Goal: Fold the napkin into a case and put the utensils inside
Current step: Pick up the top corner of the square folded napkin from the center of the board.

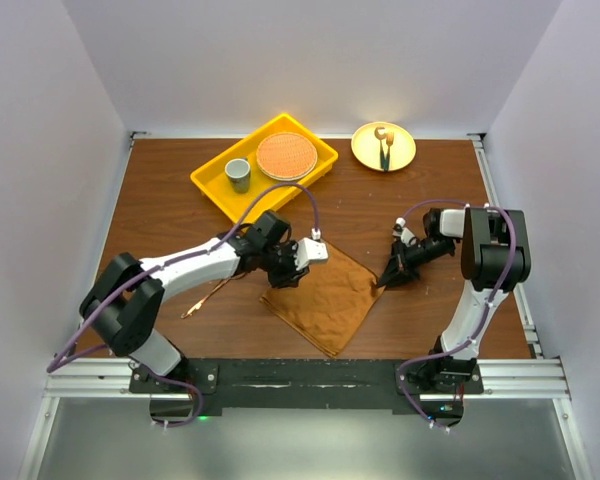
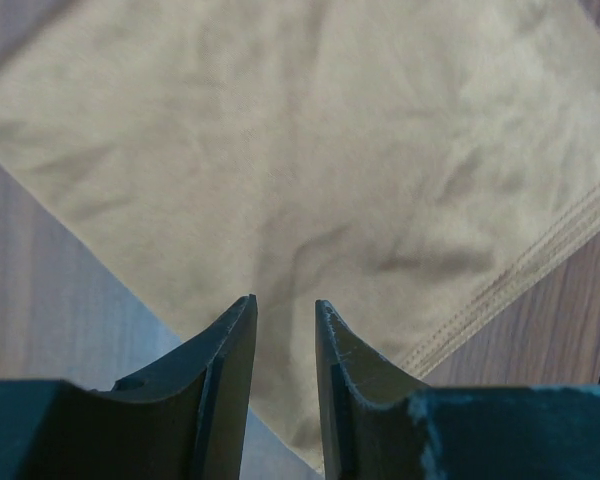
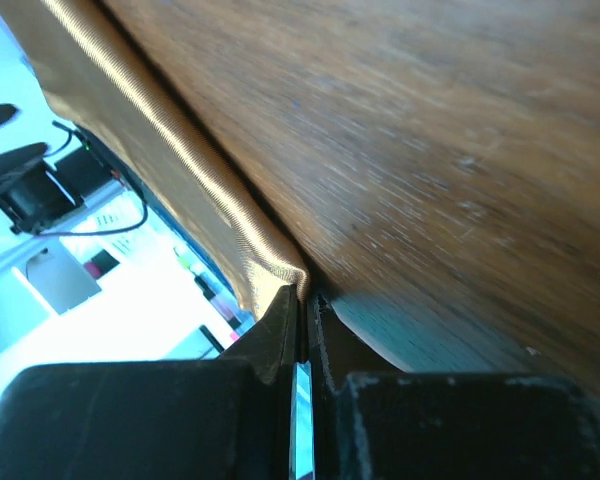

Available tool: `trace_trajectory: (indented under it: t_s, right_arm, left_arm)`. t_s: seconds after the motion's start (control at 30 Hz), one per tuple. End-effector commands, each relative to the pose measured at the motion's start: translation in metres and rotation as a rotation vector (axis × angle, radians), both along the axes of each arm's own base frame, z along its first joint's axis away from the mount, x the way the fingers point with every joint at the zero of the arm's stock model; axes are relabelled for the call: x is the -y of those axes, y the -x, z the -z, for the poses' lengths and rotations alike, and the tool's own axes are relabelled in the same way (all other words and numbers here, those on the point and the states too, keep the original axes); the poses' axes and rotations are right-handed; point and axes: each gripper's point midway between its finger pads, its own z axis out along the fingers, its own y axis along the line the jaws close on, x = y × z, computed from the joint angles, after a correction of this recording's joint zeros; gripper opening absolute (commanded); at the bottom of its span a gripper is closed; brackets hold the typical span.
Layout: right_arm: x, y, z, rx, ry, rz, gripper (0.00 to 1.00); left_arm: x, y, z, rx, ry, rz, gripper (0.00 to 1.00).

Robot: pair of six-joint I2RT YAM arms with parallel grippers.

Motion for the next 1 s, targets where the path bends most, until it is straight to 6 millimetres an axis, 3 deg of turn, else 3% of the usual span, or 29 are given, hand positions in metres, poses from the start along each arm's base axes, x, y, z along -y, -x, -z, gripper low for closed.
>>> trace_trajectory:
  t_s: [0.0,0.17,0.33,0.43,0.57,0.7,0.77,0.8,0.83,0.9,0.93,0.97]
  right_arm:
    - [0.009,-0.012,0.015,0.061,0.089,0.014,0.00]
    - [0.005,-0.009,0.020,0.047,0.079,0.047,0.00]
    - [0.007,-0.034,0.026,0.090,0.097,0.085,0.00]
    - [0.010,-0.042,0.028,0.100,0.112,0.078,0.00]
    - [0.014,-0.047,0.023,0.134,0.128,0.040,0.00]
    - [0.018,-0.035,0.017,0.132,0.141,-0.015,0.02]
    - [0.018,-0.029,0.015,0.121,0.148,-0.019,0.14]
    - [0.017,-0.024,0.013,0.112,0.137,-0.014,0.23]
    - [0.016,-0.024,0.011,0.109,0.130,-0.010,0.39]
    - [0.013,-0.025,0.004,0.109,0.122,0.003,0.53]
    - [0.013,-0.027,0.000,0.113,0.120,0.006,0.62]
    - [0.013,-0.031,-0.005,0.122,0.119,0.010,0.64]
  left_arm:
    - [-0.019,0.000,0.028,0.009,-0.125,0.024,0.34]
    - [-0.027,-0.018,0.046,0.052,-0.224,0.014,0.29]
    - [-0.045,-0.052,0.069,0.075,-0.348,-0.022,0.28]
    - [-0.046,-0.069,0.063,0.090,-0.319,-0.033,0.28]
    - [-0.037,-0.059,0.050,0.066,-0.260,0.027,0.28]
    - [-0.029,-0.040,0.039,0.042,-0.207,0.079,0.28]
    - [-0.027,-0.038,0.032,0.047,-0.185,0.075,0.33]
    - [-0.020,-0.037,0.017,0.065,-0.133,0.085,0.36]
    - [-0.014,-0.037,0.006,0.076,-0.088,0.072,0.38]
    - [0.005,-0.031,-0.030,0.138,0.044,0.115,0.45]
    - [0.011,-0.026,-0.039,0.155,0.073,0.133,0.46]
    - [0.015,-0.021,-0.046,0.166,0.091,0.153,0.47]
